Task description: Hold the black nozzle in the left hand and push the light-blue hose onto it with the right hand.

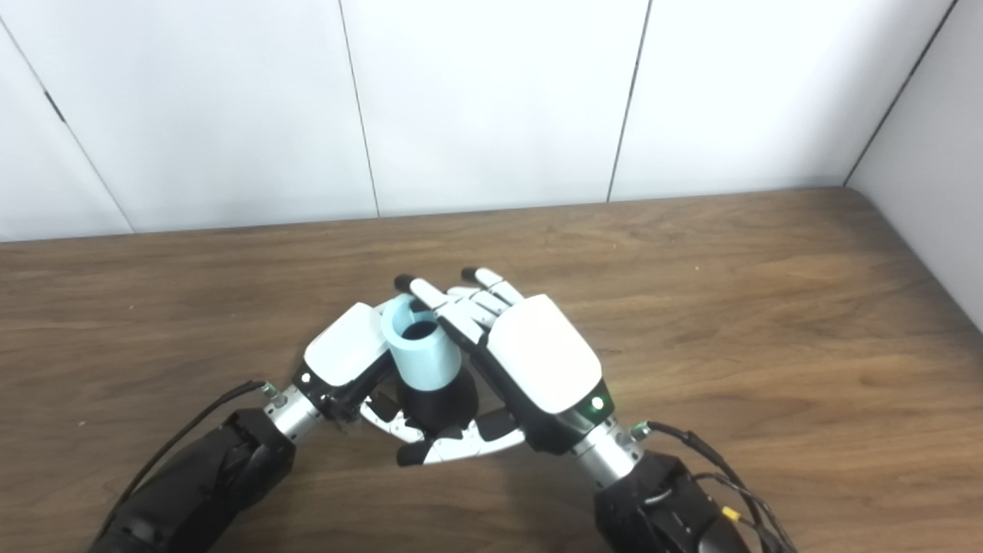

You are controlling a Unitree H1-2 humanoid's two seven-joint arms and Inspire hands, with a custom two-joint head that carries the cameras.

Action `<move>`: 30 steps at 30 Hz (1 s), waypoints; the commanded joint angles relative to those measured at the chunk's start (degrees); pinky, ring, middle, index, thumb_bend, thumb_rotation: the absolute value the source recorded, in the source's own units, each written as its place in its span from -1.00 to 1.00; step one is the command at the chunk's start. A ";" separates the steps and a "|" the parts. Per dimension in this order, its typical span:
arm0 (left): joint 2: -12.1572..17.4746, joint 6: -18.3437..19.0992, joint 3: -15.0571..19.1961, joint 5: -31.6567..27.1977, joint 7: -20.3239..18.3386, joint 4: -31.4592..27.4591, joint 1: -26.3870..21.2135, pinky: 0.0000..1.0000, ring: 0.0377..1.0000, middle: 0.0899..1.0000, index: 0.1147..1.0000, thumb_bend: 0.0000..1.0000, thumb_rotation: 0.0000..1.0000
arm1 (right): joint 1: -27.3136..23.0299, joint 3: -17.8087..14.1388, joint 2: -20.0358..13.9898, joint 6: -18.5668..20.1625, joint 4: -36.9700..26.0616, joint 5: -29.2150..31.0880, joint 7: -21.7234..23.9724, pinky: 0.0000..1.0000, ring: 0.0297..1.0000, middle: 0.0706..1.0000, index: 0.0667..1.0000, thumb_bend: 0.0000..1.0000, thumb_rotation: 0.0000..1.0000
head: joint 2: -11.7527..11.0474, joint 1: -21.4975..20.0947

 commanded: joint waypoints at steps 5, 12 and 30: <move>-2.22 3.30 -5.18 2.99 -5.79 7.83 9.71 0.66 -0.02 -0.19 -0.14 0.01 -1.00 | -0.78 -3.55 1.47 -1.38 -0.99 2.12 -3.69 0.90 1.00 1.00 1.00 0.54 0.76 | 0.22 -0.06; -2.07 3.15 -5.24 3.22 -5.36 8.09 9.74 0.66 -0.02 -0.20 -0.14 0.01 -1.00 | 0.28 -5.23 2.24 -1.39 0.51 1.83 -4.70 0.86 1.00 1.00 1.00 0.65 0.79 | 0.17 -0.14; -2.21 3.17 -5.60 2.83 -5.59 8.29 9.56 0.67 -0.03 -0.19 -0.14 0.01 -1.00 | 0.44 -6.79 0.52 -6.63 5.84 9.15 -7.63 0.99 1.00 1.00 1.00 0.84 1.00 | -0.03 0.23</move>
